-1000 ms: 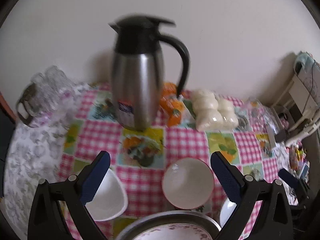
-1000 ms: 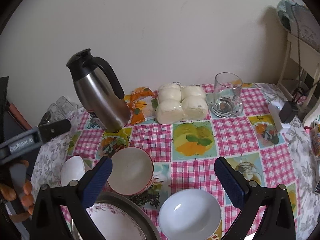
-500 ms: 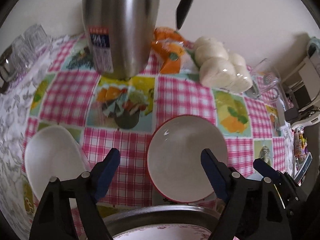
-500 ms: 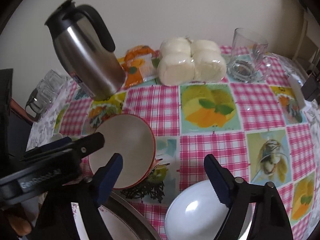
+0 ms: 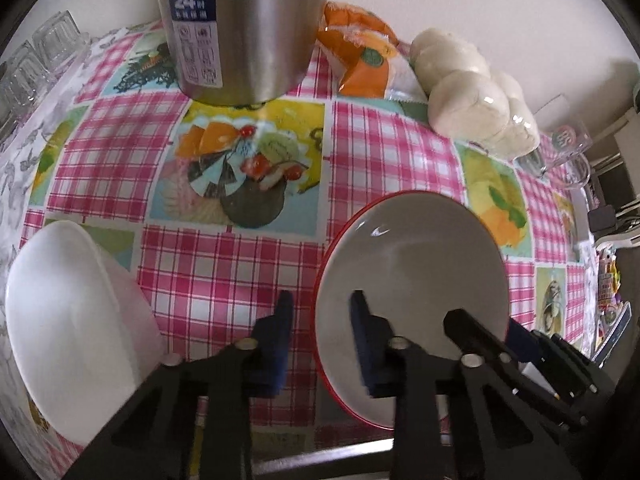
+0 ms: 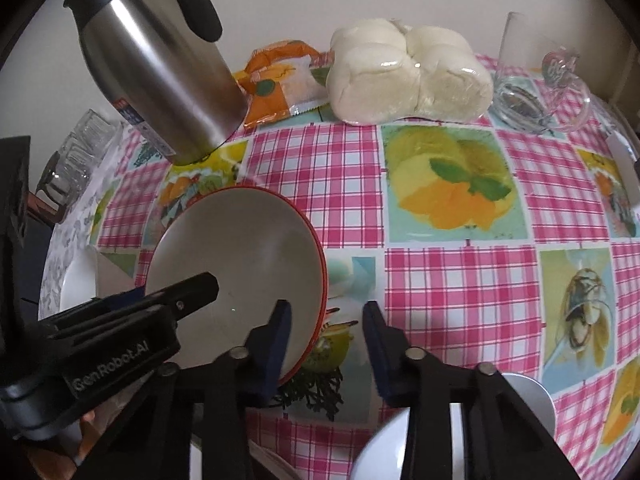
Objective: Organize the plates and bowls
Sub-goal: 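Close both tools on the rim of the red-rimmed bowl, then lift the red-rimmed bowl and carry it over the floral plate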
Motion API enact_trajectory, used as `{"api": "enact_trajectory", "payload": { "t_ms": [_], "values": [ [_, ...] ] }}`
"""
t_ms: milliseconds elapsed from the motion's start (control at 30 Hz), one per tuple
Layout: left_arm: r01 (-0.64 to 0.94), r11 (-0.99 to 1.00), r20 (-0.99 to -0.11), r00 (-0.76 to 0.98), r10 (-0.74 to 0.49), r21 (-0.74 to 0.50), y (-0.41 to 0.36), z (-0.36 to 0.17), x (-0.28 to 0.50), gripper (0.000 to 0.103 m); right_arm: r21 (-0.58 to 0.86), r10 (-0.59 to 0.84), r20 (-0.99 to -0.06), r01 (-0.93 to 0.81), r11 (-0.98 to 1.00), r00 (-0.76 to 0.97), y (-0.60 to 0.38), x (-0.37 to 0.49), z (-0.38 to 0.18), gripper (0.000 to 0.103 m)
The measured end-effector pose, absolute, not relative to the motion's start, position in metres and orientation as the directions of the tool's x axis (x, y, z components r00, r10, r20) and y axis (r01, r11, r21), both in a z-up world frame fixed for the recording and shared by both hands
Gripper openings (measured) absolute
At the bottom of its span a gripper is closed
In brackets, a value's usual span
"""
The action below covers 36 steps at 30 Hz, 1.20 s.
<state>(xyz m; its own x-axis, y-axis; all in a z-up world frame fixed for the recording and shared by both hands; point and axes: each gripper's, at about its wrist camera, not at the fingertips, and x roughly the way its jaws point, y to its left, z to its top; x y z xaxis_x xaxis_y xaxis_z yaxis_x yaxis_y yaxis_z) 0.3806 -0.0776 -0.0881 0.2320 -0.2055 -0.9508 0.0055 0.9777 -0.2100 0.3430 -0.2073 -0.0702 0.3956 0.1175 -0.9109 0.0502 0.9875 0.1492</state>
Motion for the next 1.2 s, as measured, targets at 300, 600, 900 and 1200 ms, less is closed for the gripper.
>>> {"api": "enact_trajectory", "payload": {
  "t_ms": [300, 600, 900, 1200],
  "values": [
    [0.012, 0.972, -0.946, 0.227, -0.232, -0.236, -0.074, -0.1, 0.377, 0.01, 0.169, 0.145, -0.918, 0.034, 0.985, 0.37, -0.201, 0.352, -0.076, 0.021],
    [0.028, 0.968, -0.936, 0.252, -0.247, -0.248, -0.079, -0.095, 0.381, 0.01, 0.182, 0.149, -0.913, 0.053, 0.982, 0.381, -0.202, 0.351, -0.075, 0.015],
    [0.039, 0.957, -0.906, 0.315, -0.283, -0.286, -0.08, -0.069, 0.376, 0.01, 0.221, 0.165, -0.877, 0.074, 0.972, 0.452, -0.214, 0.347, -0.06, 0.015],
    [0.031, 0.943, -0.867, 0.383, -0.317, -0.331, -0.071, -0.039, 0.342, 0.01, 0.237, 0.168, -0.838, 0.068, 0.969, 0.519, -0.215, 0.326, -0.032, 0.015]
  ]
}}
